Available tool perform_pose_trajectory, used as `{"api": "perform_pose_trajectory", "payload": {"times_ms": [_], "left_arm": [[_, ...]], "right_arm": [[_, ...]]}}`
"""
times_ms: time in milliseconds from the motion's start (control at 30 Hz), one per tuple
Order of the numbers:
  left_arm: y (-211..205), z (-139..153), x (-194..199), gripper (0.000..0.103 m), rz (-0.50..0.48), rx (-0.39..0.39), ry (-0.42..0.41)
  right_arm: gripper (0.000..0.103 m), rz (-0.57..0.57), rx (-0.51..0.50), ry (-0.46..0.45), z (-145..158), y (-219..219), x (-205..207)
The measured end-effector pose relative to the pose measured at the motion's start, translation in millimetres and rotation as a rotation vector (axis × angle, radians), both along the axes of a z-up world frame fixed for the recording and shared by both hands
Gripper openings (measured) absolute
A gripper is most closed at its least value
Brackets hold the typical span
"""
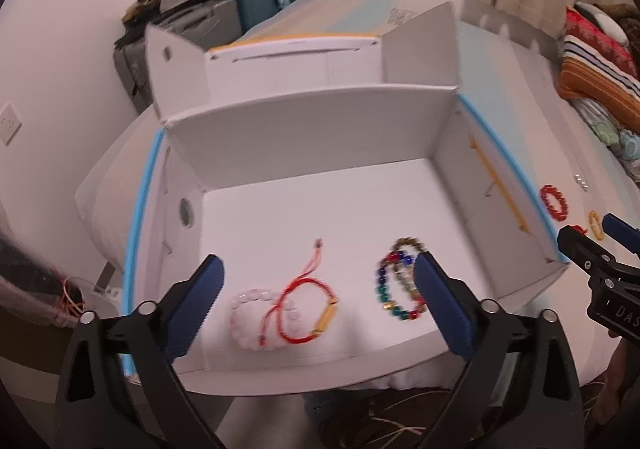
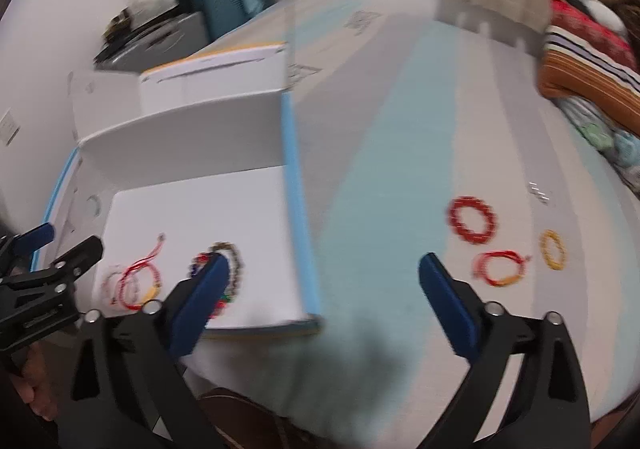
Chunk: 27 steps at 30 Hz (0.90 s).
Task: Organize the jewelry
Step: 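Withdraw both tools from the box back over the bed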
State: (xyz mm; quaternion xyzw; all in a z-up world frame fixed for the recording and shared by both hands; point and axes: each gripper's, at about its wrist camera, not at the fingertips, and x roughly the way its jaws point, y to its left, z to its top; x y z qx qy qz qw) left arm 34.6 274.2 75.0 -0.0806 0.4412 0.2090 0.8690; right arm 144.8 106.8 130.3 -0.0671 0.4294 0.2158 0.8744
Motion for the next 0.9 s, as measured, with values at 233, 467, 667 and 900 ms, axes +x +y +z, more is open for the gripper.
{"api": "perform_pose_trajectory", "payload": {"times_ms": [233, 467, 667, 900], "left_arm": [[-54, 11, 18, 0.097, -0.081, 0.024, -0.027], [-104, 12, 39, 0.097, -0.163, 0.007, -0.061], [-163, 11, 58, 0.097, -0.281, 0.014, -0.093], [-226, -8, 91, 0.097, -0.380, -0.015, -0.103]], "right_arm": [[0.096, -0.073, -0.004, -0.025, 1, -57, 8], [0.096, -0.168, -0.023, -0.074, -4, -128, 13], [0.095, -0.260, -0.014, -0.072, -18, -191, 27], [0.096, -0.349, -0.024, -0.053, -33, -249, 44]]}}
